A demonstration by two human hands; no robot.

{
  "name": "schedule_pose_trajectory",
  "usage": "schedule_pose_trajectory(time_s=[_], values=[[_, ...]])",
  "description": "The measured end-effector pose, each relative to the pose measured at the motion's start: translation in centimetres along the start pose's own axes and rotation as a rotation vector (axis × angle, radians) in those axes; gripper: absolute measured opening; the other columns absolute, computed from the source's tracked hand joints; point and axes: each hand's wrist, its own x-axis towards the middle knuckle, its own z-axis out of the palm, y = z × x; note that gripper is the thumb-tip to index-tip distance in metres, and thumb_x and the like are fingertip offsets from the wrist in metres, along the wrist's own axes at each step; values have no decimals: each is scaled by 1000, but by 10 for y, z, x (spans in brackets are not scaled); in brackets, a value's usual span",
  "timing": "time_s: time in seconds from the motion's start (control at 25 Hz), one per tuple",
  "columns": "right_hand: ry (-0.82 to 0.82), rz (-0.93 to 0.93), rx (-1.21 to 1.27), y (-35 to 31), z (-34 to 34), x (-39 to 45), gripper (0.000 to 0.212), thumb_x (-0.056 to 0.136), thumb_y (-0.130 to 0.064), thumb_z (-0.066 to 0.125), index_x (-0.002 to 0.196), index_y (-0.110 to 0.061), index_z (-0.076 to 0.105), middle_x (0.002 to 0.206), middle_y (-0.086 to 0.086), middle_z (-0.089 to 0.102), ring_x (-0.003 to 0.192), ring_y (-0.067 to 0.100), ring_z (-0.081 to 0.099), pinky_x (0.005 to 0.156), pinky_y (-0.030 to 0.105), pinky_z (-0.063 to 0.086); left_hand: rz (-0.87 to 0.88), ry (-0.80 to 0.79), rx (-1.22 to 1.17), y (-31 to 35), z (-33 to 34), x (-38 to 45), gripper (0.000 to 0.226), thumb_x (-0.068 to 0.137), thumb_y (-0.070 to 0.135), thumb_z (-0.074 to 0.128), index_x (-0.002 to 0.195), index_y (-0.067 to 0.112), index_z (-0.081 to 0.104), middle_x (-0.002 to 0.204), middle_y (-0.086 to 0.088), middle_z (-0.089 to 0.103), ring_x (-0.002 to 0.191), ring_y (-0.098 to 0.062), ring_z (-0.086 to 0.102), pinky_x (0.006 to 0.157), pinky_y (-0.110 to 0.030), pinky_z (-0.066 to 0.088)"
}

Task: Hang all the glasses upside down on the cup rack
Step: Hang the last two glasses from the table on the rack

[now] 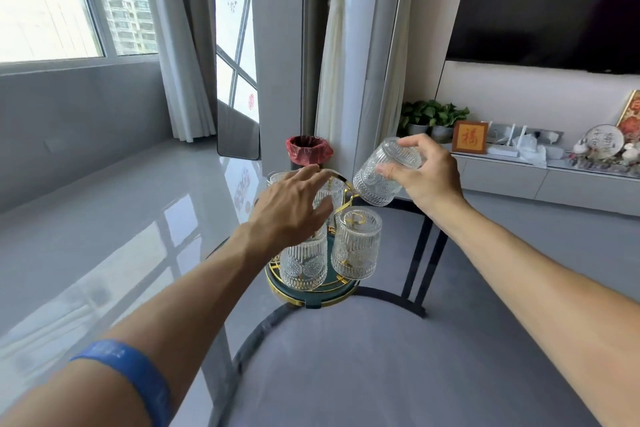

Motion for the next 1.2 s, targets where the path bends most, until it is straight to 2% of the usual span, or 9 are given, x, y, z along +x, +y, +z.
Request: schedule_pose_trajectory(time_s=[0.12,0.28,0.4,0.52,0.72,0.8,0.92,1.04,1.2], values=[[-127,-35,-51,3,7,16,45,64,-33,88,103,-23,67,111,-1,66,103,18,57,90,34,46,-28,2,-18,0,6,-4,58,93,47,32,147,25,39,154,-6,42,134,-30,45,102,-48,45],[-337,-77,-180,12,13,22,44,65,-31,89,102,-26,66,94,-7,63,76,9,45,77,26,35,-19,20,-15,-2,5,0,53,96,41,35,145,23,42,151,-6,45,129,-29,50,100,-44,46],[-402,-108,-269,17,23,23,47,64,-30,89,106,-27,67,122,3,66,88,18,54,81,25,34,-4,30,-12,-2,4,-1,52,95,40,35,144,23,44,150,-5,47,126,-29,53,97,-43,47],[-521,-122,-347,23,34,25,41,67,-28,87,103,-30,66,110,3,67,98,22,59,78,30,43,-5,30,4,-2,1,-1,52,95,41,34,143,25,45,149,-3,48,119,-27,58,92,-42,50],[-675,-72,-375,36,43,31,24,79,-23,77,92,-38,64,108,6,69,59,12,48,62,30,43,6,42,0,1,1,1,49,96,38,36,141,24,48,146,-2,51,115,-27,60,88,-41,50],[-670,-62,-349,37,41,31,27,80,-20,77,99,-37,66,116,-1,67,63,7,49,63,28,42,-9,59,2,0,2,0,50,95,37,36,141,25,47,146,-2,51,117,-28,59,87,-40,48],[-625,-50,-337,37,43,23,31,83,-24,76,110,-36,66,127,-3,62,104,14,60,81,27,43,-34,48,-17,1,6,-3,52,96,37,37,146,25,41,153,-4,43,131,-28,49,94,-43,47],[-638,-65,-426,34,35,5,47,93,-27,62,138,-39,50,157,0,34,141,27,35,112,37,28,-75,-33,-127,0,6,-10,57,97,39,41,152,27,30,162,-4,26,146,-25,28,110,-51,37],[-365,-42,-209,22,15,-28,40,91,-41,57,129,-29,56,135,2,60,120,23,56,88,29,38,-204,75,-141,9,12,-53,66,86,56,52,143,22,43,147,-6,46,128,-27,48,104,-46,40]])
